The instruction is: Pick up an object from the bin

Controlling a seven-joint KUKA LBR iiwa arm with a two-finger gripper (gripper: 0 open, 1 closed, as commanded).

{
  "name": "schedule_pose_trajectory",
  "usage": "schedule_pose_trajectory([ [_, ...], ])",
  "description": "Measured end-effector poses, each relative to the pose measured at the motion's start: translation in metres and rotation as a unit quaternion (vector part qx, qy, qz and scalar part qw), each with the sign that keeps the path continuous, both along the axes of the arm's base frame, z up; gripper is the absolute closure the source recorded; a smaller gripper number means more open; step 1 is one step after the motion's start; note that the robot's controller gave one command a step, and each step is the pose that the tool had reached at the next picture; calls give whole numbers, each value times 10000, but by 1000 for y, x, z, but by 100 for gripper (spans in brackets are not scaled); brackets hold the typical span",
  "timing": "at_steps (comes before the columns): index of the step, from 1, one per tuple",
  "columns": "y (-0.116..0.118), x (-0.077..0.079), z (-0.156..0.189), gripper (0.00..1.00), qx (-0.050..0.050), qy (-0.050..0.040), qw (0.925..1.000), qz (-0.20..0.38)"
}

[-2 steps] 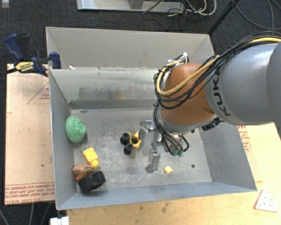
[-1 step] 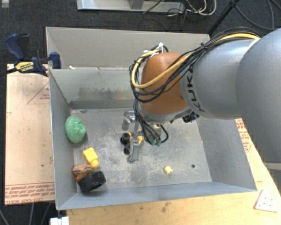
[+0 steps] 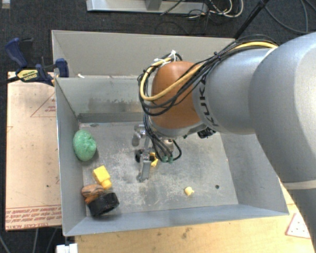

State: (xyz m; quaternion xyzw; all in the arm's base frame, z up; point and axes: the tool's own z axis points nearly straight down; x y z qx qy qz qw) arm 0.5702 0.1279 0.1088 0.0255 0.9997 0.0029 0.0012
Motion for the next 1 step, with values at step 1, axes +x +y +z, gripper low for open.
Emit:
schedule_pose_trajectory([
  [1, -35, -2, -18, 0, -25, 7, 9993, 364],
])
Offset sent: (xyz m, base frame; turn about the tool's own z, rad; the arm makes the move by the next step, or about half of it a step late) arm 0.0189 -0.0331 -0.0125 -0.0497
